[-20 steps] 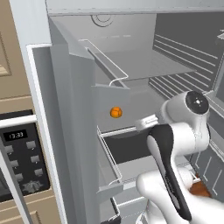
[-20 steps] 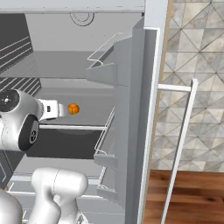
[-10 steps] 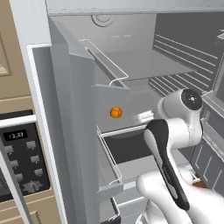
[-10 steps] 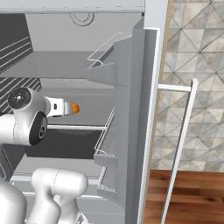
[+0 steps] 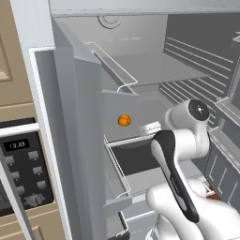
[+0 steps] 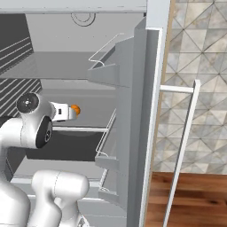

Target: Retrieve the mango and orange from the fridge and place them into the bowl on the dining table.

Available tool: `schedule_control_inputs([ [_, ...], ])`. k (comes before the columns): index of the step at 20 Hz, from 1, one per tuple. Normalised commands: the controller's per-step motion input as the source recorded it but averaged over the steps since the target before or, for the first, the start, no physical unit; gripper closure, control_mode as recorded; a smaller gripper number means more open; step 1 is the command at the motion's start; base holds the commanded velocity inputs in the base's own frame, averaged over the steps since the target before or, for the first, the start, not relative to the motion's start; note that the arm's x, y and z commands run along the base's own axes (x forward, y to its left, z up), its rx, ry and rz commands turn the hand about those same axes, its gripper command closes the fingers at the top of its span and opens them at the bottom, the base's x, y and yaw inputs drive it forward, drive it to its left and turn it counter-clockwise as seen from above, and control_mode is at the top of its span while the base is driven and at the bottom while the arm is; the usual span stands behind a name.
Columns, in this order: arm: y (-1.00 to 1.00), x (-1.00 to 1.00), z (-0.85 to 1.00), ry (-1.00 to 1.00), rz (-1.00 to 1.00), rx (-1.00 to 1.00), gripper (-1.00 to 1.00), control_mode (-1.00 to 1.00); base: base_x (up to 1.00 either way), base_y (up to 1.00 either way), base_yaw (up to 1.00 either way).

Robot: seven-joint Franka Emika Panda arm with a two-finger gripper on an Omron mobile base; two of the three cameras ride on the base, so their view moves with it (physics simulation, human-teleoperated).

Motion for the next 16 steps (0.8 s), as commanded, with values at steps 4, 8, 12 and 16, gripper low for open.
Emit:
schedule_control_inputs([
  [4,0.0,0.14,-0.19,-0.02,0.0,0.01,-1.0,-1.0,0.0,0.0,0.0],
  [8,0.0,0.18,-0.01,0.0,0.0,0.01,-1.0,-1.0,0.0,0.0,0.0],
  [12,0.01,0.33,0.0,0.0,-0.01,0.0,-1.0,-1.0,0.0,0.0,0.0],
  [16,0.04,0.38,0.0,0.0,0.0,0.0,-1.0,-1.0,0.0,0.0,0.0],
])
